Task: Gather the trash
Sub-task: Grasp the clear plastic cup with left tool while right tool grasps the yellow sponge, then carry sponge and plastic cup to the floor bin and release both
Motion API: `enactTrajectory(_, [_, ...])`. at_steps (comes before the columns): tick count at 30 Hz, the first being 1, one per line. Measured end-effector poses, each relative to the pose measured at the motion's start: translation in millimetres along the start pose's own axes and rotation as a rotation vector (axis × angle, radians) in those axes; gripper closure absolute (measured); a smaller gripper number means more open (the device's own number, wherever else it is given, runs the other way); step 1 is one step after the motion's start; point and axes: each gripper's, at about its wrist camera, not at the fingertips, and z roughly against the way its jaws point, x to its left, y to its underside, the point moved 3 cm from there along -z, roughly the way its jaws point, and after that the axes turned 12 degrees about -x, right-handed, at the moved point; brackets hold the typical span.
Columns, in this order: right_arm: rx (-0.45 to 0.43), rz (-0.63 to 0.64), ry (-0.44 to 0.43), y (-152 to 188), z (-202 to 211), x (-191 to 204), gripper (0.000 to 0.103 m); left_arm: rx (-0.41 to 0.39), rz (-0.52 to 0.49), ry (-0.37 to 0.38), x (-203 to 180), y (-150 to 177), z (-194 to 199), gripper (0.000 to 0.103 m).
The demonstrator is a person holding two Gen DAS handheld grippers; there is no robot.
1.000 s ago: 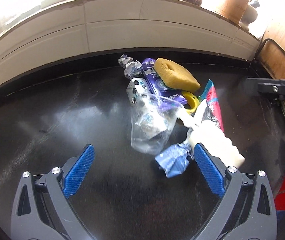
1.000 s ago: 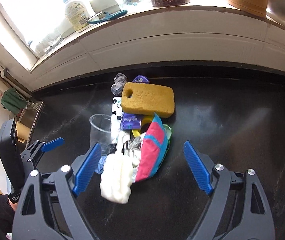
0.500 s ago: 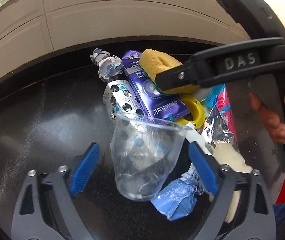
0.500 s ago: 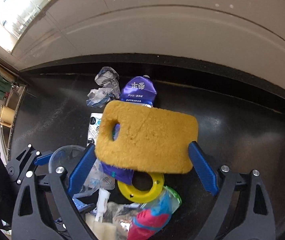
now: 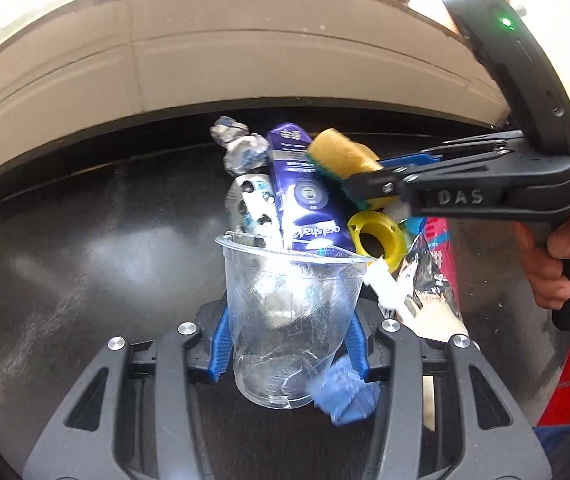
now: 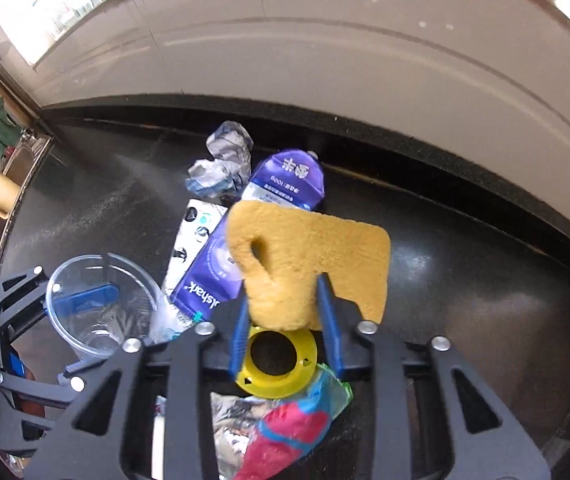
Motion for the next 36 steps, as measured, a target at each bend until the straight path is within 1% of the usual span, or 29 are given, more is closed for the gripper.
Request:
enactTrajectory(3, [-0.045,-0.011,0.005,1.0,24.5,2.2,0.075,-0.028,0.027,-0.037,2.2,2.6,23.7,0.057])
enactTrajectory(7, [-0.104,-0.020,-0.009,4.4,66.3,12.6,0.075,-0.061,0.052,-0.080,3.6,5.1,57.5,0.057])
enactTrajectory(8, [-0.115,-0.020,-0.013,6.6,75.9,8.5,0.075,-0.065,0.058,-0.091,2.8,6.2,64.6,0.057])
enactTrajectory(13, [-0.138,-0.014,-0.035,28.1,118.5,20.2,0.075,-0.065,0.091,-0.139,-1.8,21.3,102.2,0.057])
enactTrajectory(15, [-0.147,-0.010,-0.039,39.5,134.1,25.5,0.075,-0.066,0.105,-0.147,-5.4,29.7,111.3,0.057])
enactTrajectory(18, [-0.150,-0.012,-0.040,55.1,145.9,31.9,0.075,-0.060,0.117,-0.158,-10.3,43.7,124.8,0.057])
enactTrajectory(21, [-0.182,-0.042,-0.047,67.7,161.9,33.0,0.075,-0.060,0.134,-0.167,-9.5,54.4,133.9,0.057])
enactTrajectory(25, [-0.205,-0.051,-0.041,66.7,174.4,31.1,0.075,-0.068,0.139,-0.176,-10.4,65.2,146.9,0.057])
enactTrajectory(30, [-0.235,-0.043,-0.036,64.5,186.3,31.6,0.075,-0.084,0.147,-0.180,-12.0,70.2,158.5,0.057])
enactTrajectory(33, [-0.227,-0.025,-0.037,64.9,186.5,36.3,0.075,-0.096,0.153,-0.184,-11.4,69.8,163.8,0.057])
enactTrajectory(36, [-0.212,0.006,-0.058,70.6,181.8,50.6,0.075,-0.108,0.164,-0.195,-8.2,73.8,171.9,0.057])
